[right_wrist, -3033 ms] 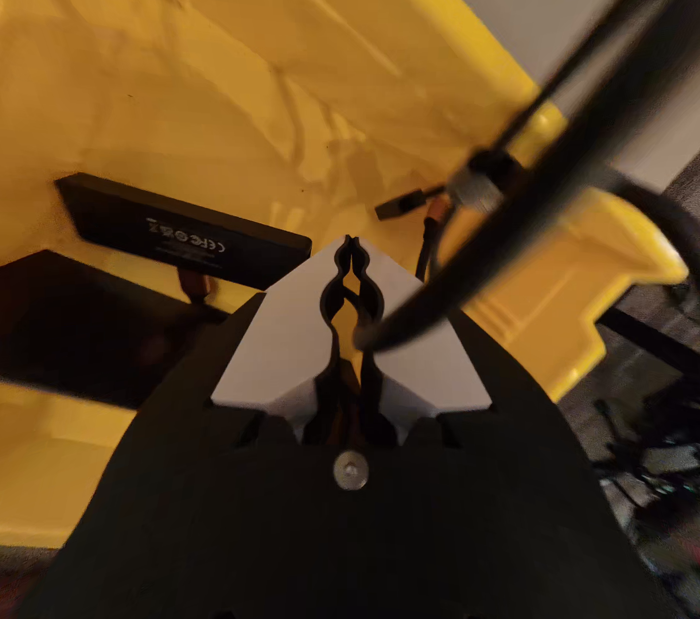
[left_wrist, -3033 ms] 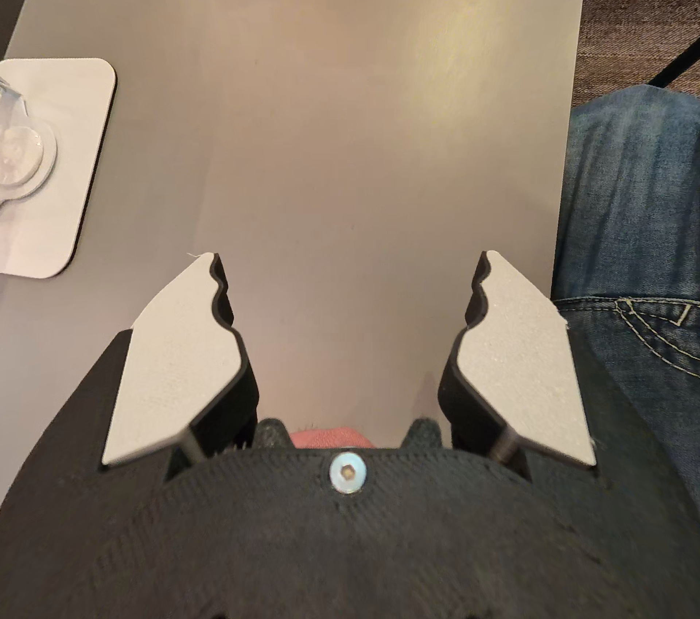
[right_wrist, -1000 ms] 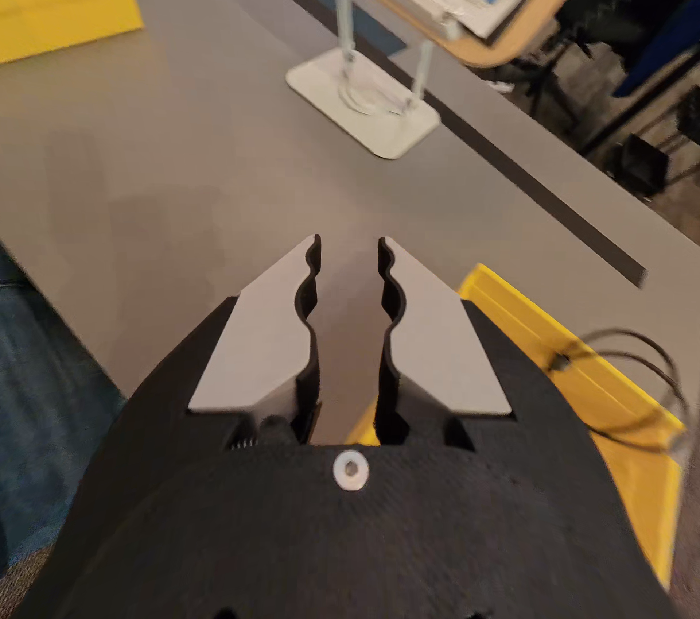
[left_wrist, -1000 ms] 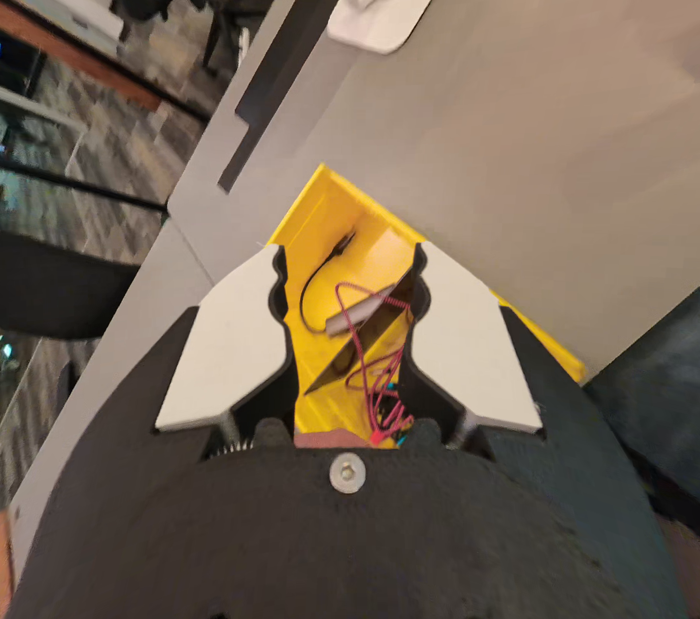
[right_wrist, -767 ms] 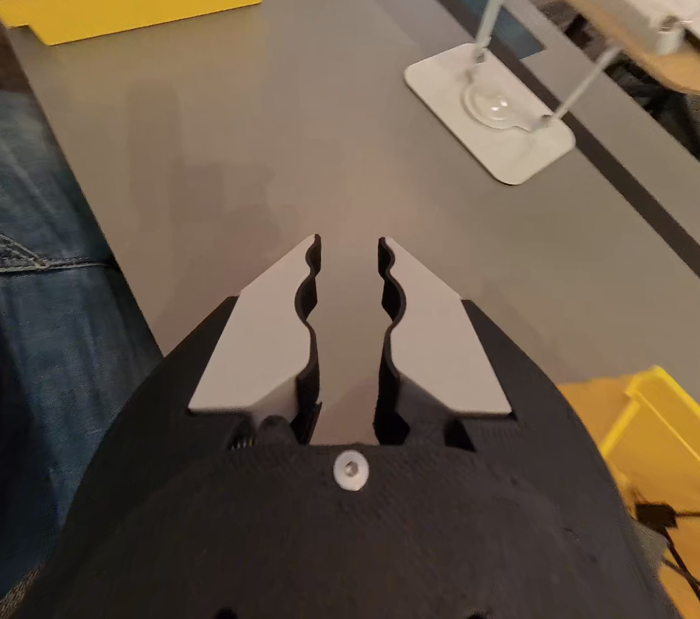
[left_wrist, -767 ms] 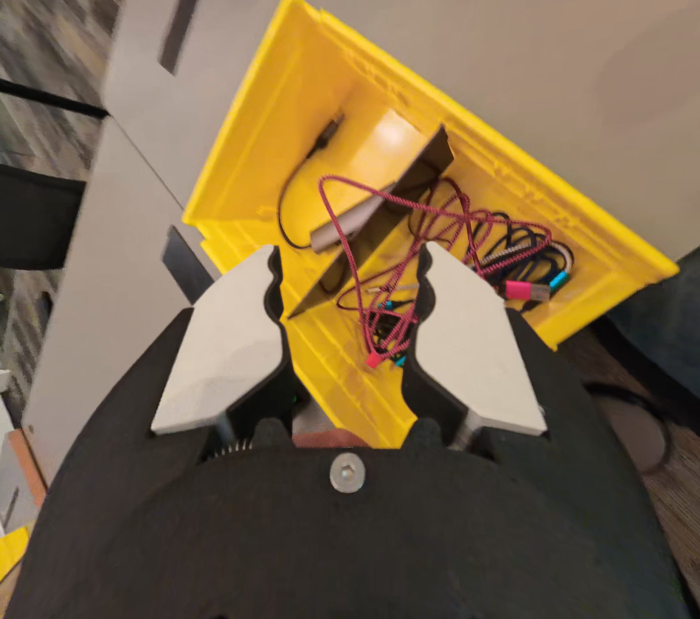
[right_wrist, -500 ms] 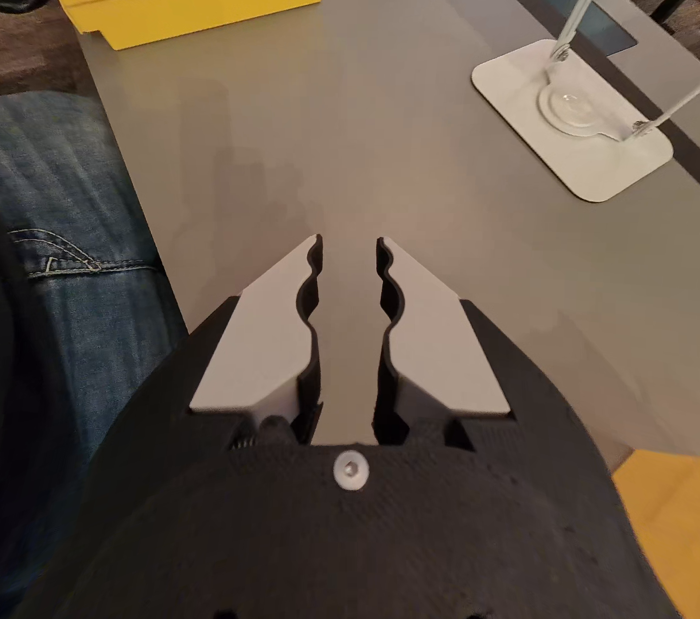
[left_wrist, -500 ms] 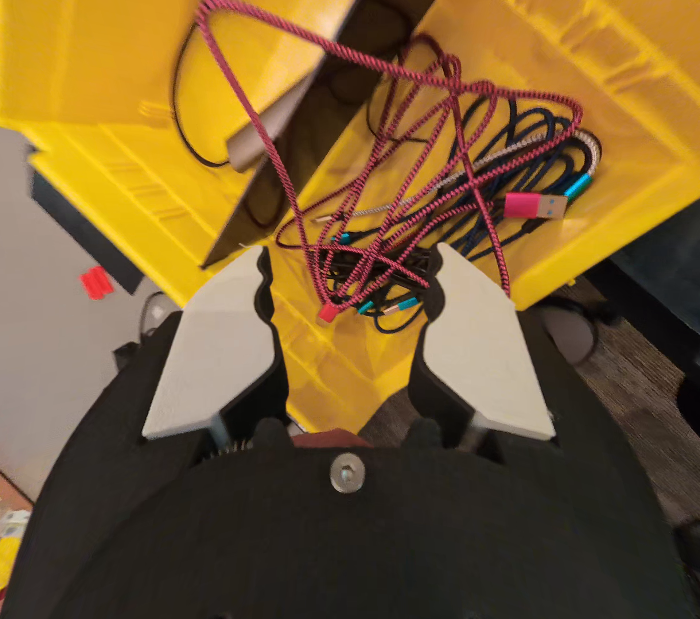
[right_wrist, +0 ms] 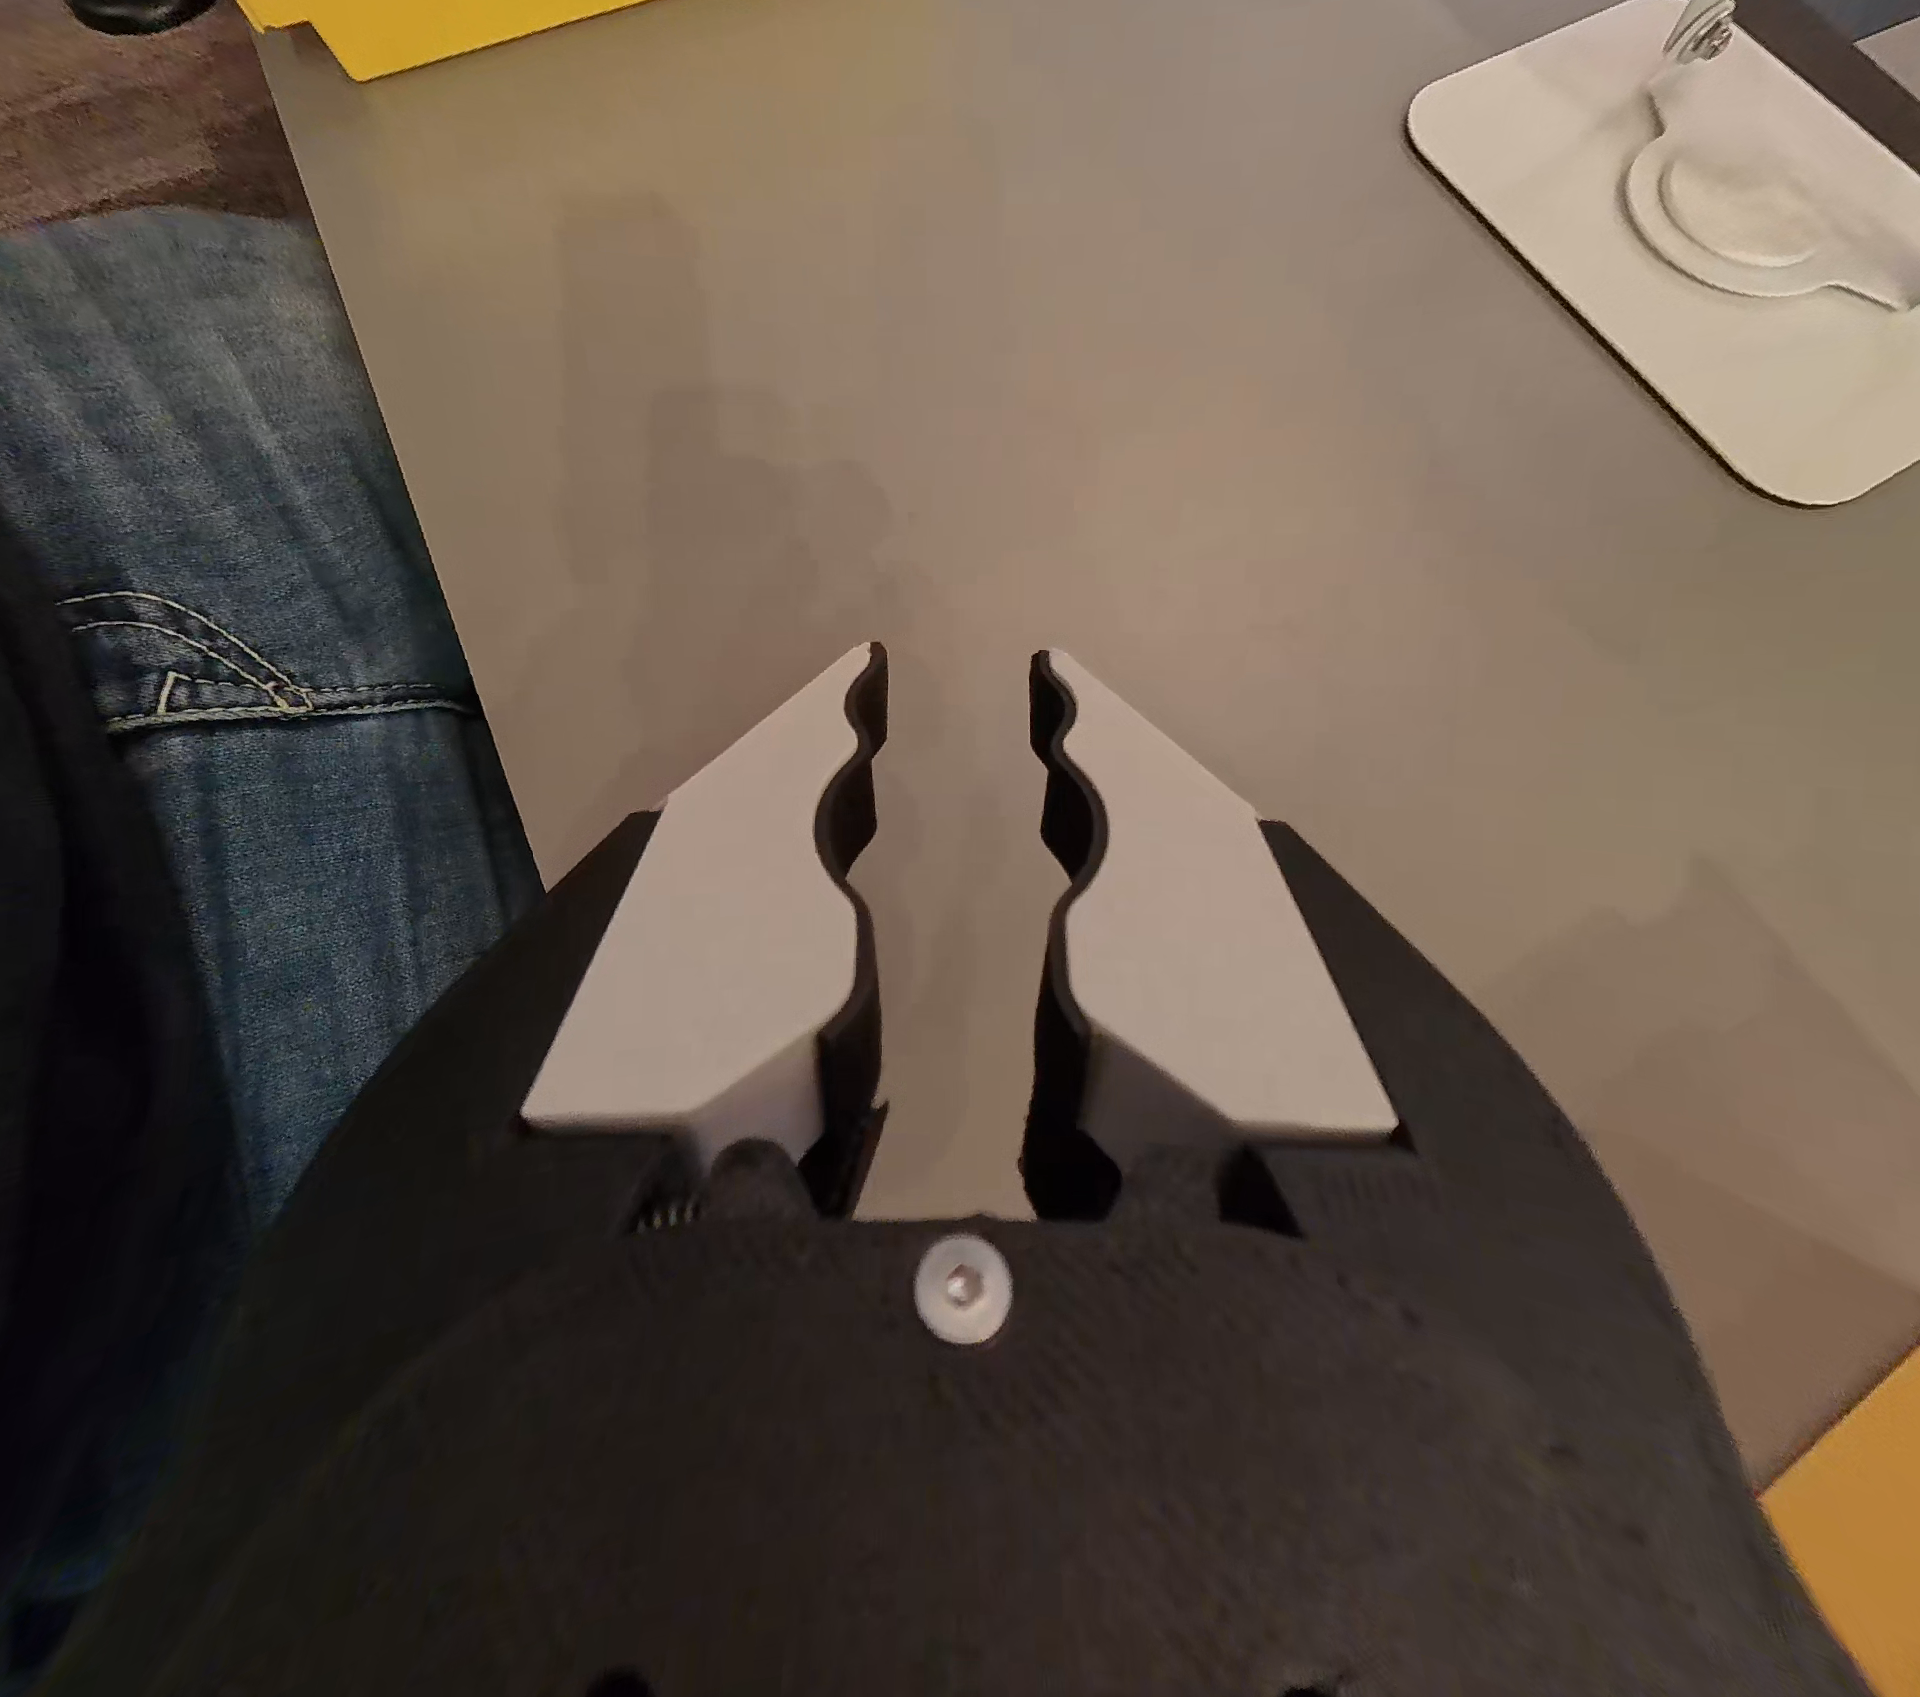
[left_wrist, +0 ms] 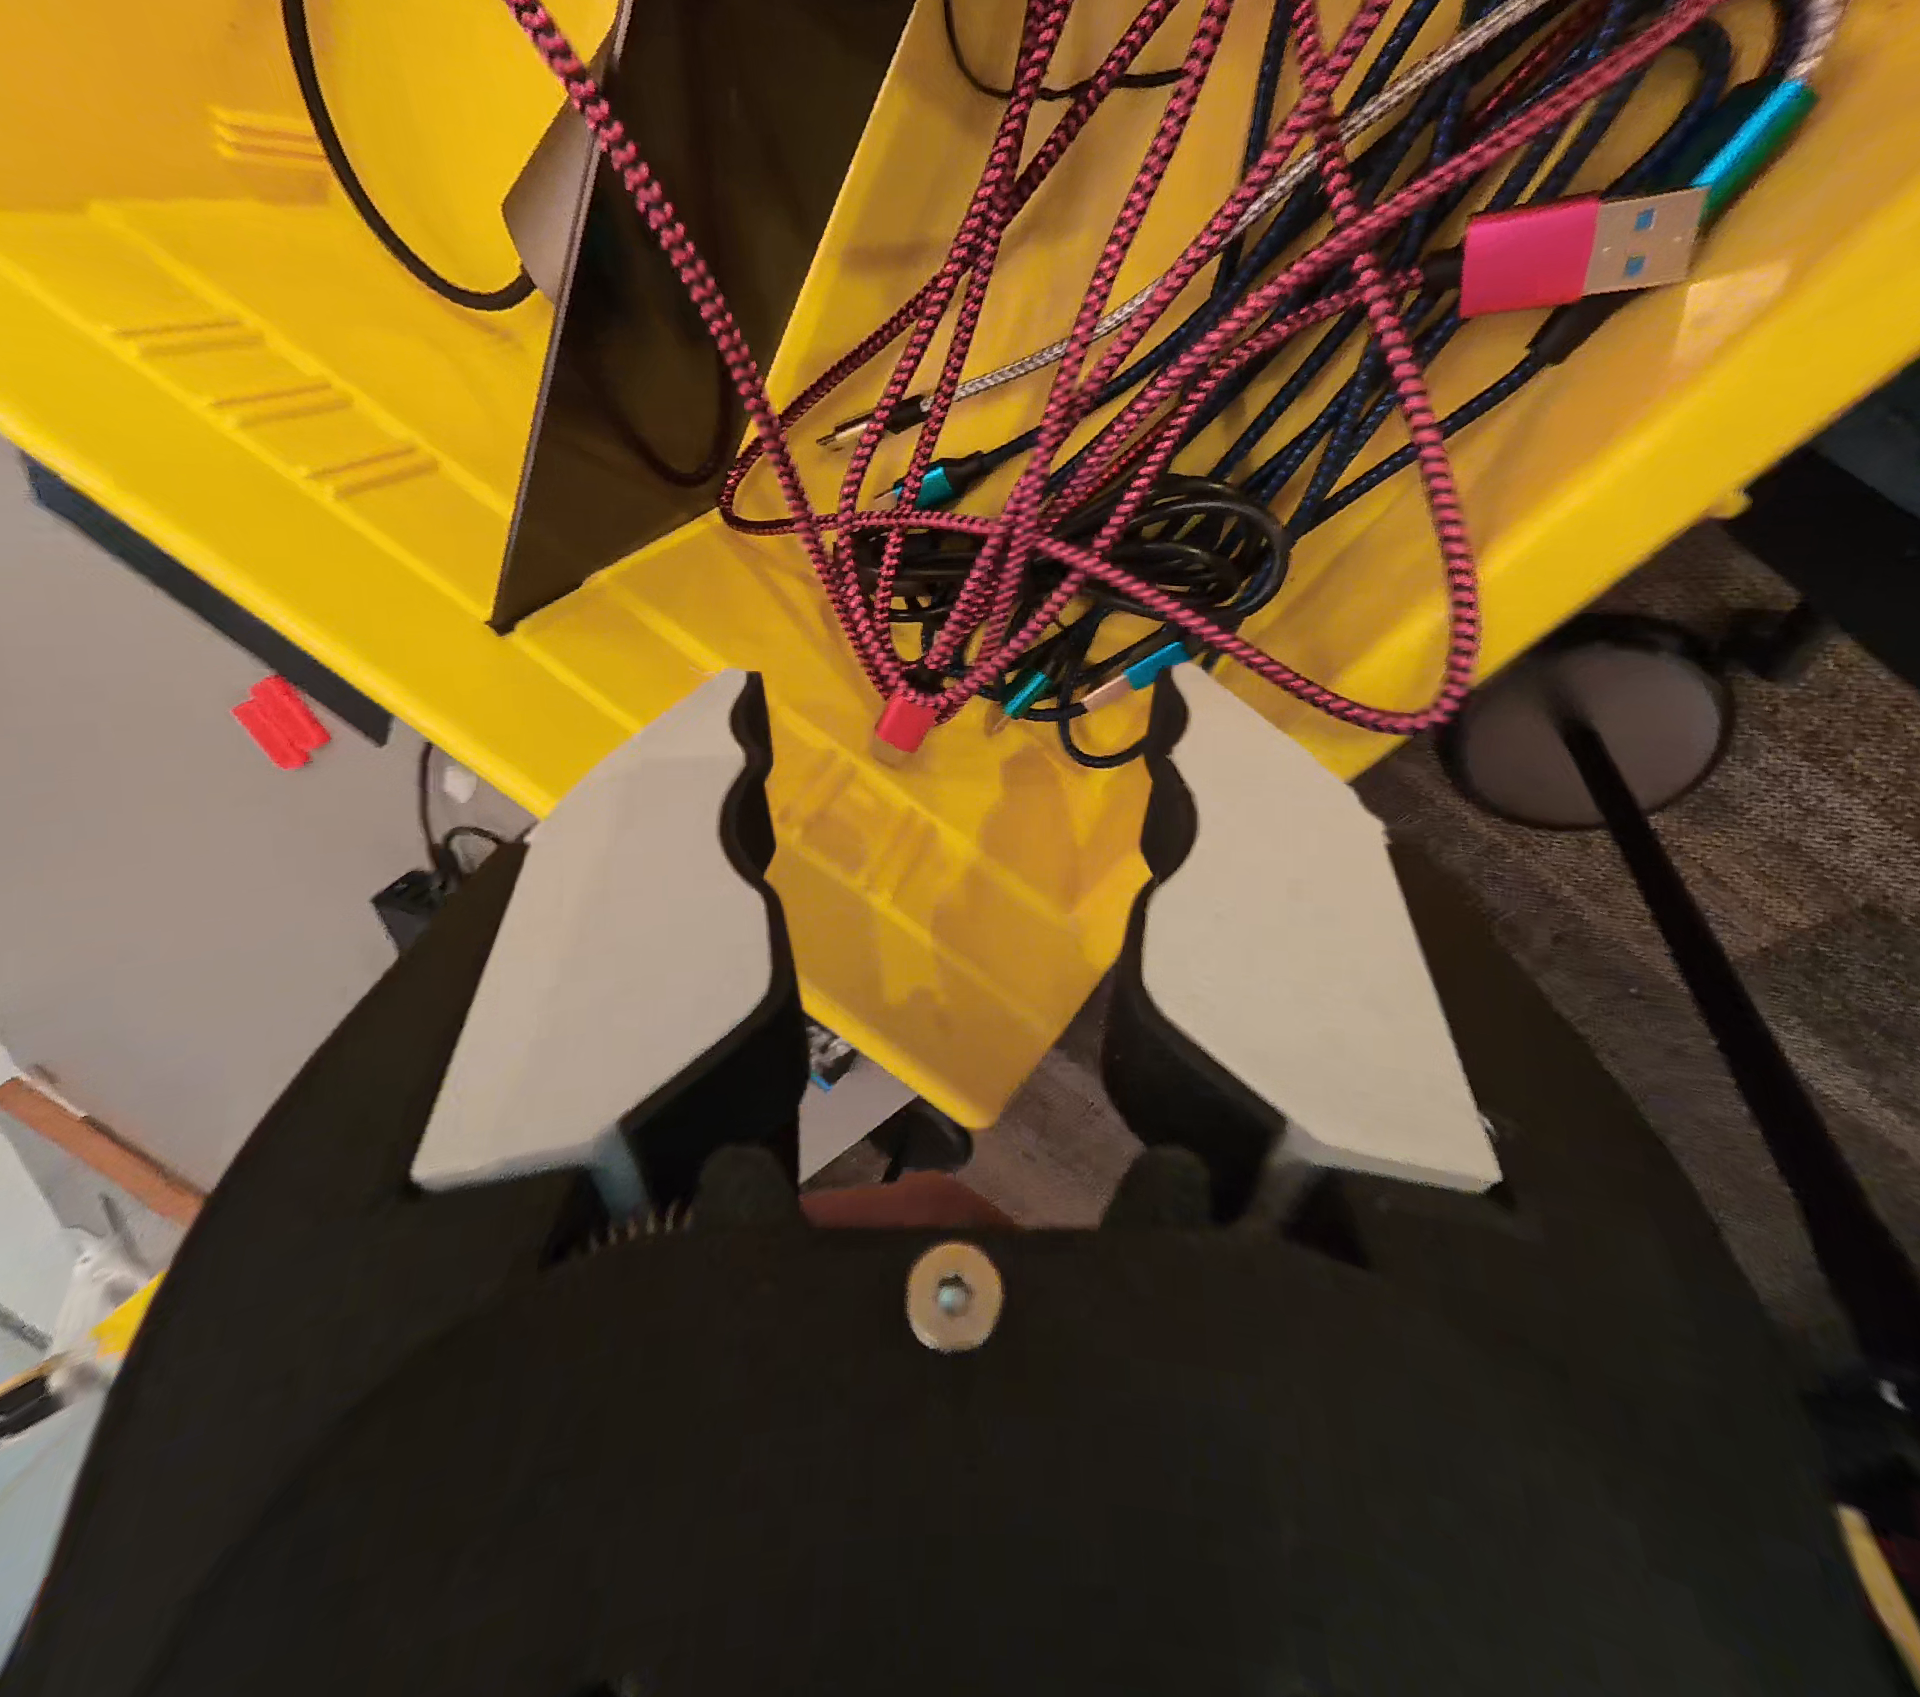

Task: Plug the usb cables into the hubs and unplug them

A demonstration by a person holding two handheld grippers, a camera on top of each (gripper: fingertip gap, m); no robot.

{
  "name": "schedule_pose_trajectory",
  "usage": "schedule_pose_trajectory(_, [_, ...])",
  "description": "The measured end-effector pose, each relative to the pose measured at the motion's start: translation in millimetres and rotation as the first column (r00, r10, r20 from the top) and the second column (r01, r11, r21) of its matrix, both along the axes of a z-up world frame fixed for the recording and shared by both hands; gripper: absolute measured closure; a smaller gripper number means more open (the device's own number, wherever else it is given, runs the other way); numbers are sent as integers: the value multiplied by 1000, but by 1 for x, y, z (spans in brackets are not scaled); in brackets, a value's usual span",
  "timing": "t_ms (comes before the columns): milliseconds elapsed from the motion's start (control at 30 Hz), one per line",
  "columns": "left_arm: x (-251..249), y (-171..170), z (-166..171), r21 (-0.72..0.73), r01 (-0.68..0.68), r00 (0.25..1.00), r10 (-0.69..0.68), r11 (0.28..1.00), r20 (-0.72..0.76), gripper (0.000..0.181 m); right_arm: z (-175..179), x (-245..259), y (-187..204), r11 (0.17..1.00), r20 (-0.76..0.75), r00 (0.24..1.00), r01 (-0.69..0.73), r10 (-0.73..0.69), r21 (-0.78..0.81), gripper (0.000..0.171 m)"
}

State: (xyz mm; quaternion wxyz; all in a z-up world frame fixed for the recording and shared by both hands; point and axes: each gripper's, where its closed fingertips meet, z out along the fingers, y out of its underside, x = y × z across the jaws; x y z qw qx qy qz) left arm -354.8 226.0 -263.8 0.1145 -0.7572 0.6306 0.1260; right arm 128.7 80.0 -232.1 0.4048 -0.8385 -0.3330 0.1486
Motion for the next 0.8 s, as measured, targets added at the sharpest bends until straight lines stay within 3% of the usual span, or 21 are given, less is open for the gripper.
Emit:
schedule_pose_trajectory(200, [2,7,-27,-36,30,994,-33,999,-101,106,-4,-7,-1,1000,-23,1000,-19,18,-10,146])
schedule_pose_trajectory(533, [26,14,-34,-14,54,999,-54,998,10,144,-8,-8,-3,1000,-52,998,-23,22,-16,147])
schedule_pose_trajectory(633, [29,14,-25,15,57,997,-58,998,58,166,-8,-8,-3,1000,-54,998,-22,21,-14,148])
schedule_pose_trajectory(800, [30,16,-11,78,61,993,-68,995,93,170,-8,-8,-2,1000,-60,998,-21,21,-11,149])
